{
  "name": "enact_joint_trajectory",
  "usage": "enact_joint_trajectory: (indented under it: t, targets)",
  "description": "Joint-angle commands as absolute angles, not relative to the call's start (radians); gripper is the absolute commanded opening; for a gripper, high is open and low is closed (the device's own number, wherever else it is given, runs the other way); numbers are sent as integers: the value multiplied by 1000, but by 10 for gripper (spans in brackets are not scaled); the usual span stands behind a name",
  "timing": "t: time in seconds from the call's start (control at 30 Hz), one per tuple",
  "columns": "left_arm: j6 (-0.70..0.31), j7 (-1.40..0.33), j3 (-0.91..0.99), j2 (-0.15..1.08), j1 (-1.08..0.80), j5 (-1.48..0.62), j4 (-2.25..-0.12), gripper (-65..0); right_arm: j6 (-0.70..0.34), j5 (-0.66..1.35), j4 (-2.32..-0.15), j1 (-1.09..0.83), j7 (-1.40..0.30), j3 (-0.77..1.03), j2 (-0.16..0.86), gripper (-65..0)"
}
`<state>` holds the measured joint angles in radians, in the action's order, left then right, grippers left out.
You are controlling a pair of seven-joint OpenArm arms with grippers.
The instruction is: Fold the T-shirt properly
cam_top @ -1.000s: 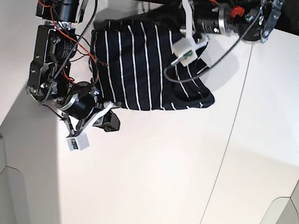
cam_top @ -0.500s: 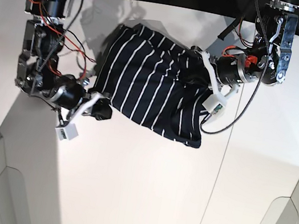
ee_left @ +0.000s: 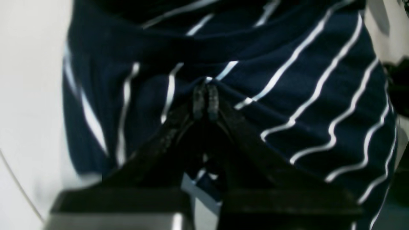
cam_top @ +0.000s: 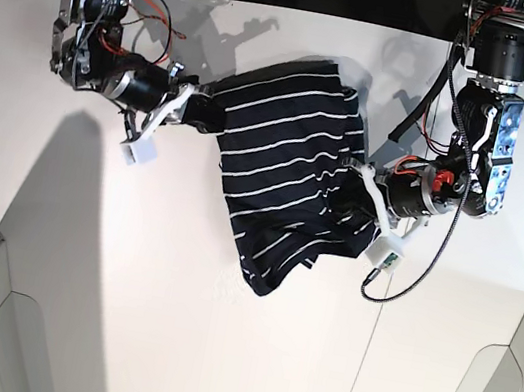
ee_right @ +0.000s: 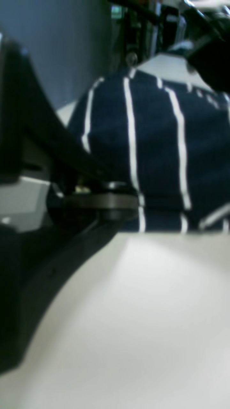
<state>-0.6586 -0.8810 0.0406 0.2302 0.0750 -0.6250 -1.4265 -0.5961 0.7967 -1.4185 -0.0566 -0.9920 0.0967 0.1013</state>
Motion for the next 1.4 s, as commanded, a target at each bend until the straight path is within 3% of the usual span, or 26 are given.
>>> enact_joint_trajectory:
  t: [0.0,0.33,0.6,0.77,1.1,1.37]
  targets:
    - [-662,-863,43,236,92,-651,-1440,-650,-607,830,-1455,-58,-986,97,86,-650]
    - [-664,-915,44,255,89,-716,-1531,-650,-604,808,-1603,-81,-1048,124,41,-650]
    - [-665,-917,66,413,1,-811,-1683,-650,-602,807,-1724,-78,-1056,244,42,-650]
    - [-666,-925,144,475,-121,-856,-1717,-650,-603,809,-1750,-86,-1162,354,65,-650]
    - [-693,-956,445,479,-575,-917,-1920,-650,-609,898,-1881,-391,-1171,406,248,-650]
    - [-692,-953,484,476,-867,-833,-1920,-650,-607,898,-1883,-620,-1164,398,418,-650]
